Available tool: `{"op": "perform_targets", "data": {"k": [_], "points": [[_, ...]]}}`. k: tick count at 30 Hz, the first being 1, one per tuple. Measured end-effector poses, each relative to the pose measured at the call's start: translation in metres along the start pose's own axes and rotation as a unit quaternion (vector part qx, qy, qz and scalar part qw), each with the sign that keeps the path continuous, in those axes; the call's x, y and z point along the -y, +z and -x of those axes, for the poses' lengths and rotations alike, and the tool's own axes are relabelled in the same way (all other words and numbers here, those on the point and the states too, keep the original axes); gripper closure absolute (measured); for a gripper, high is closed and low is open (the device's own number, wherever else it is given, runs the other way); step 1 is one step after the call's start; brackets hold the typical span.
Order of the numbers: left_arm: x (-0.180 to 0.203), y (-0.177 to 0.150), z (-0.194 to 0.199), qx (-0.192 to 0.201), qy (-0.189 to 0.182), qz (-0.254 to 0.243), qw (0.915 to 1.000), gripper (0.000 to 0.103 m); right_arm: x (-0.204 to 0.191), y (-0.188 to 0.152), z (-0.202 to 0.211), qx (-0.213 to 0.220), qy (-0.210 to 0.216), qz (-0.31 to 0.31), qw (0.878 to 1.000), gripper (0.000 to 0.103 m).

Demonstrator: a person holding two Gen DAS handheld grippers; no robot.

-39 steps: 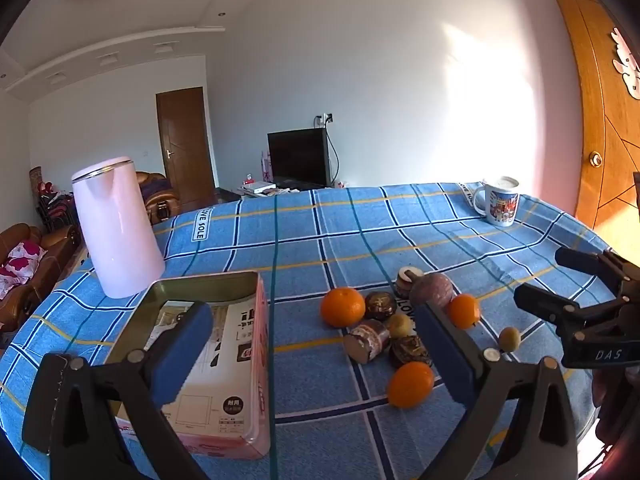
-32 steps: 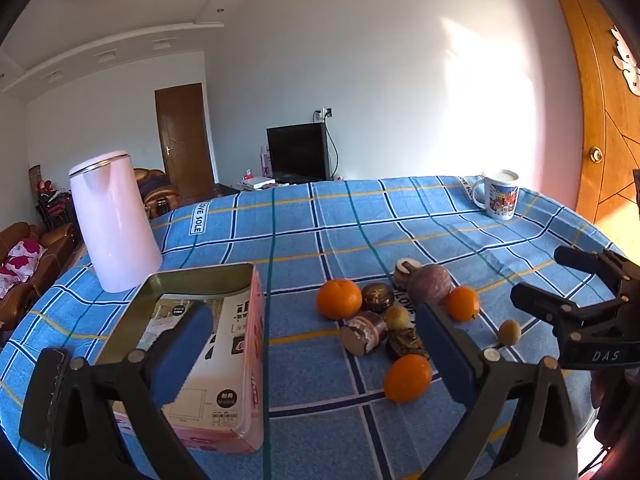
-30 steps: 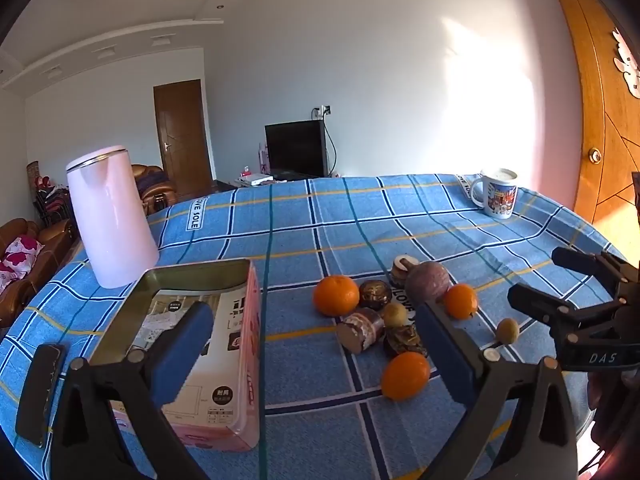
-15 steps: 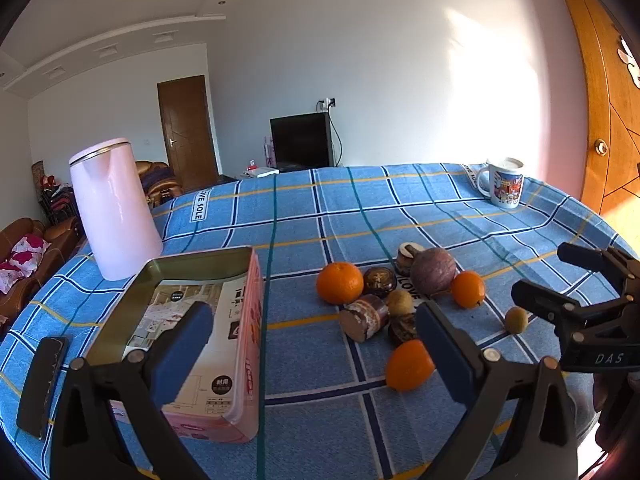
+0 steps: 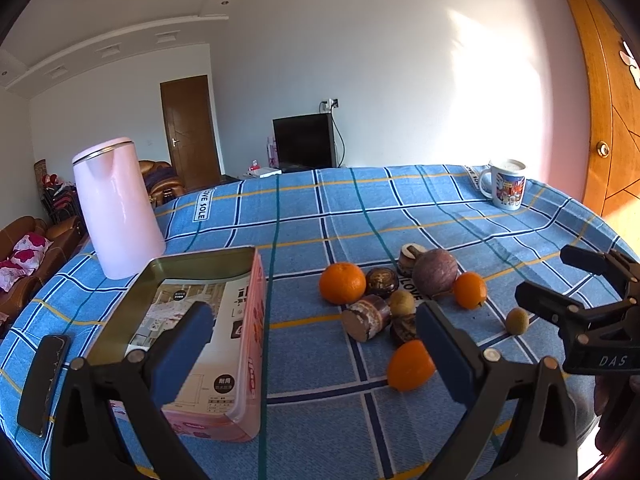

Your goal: Organize fruits

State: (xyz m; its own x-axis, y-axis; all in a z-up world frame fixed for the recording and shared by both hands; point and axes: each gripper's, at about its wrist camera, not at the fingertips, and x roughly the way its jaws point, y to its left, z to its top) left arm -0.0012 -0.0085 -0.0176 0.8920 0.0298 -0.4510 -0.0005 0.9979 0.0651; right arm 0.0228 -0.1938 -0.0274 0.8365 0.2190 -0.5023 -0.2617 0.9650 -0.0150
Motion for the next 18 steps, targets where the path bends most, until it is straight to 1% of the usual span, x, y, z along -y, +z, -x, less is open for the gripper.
{"op": "perform_targets", "data": {"k": [18], "points": [[0.0051,-0.0013,0.0004,0.003,0.001,-0.008,1.0,0.0,0.0012,-0.0028,0.0008,-0.002,-0.002,-0.004,1.0,0.001]]}}
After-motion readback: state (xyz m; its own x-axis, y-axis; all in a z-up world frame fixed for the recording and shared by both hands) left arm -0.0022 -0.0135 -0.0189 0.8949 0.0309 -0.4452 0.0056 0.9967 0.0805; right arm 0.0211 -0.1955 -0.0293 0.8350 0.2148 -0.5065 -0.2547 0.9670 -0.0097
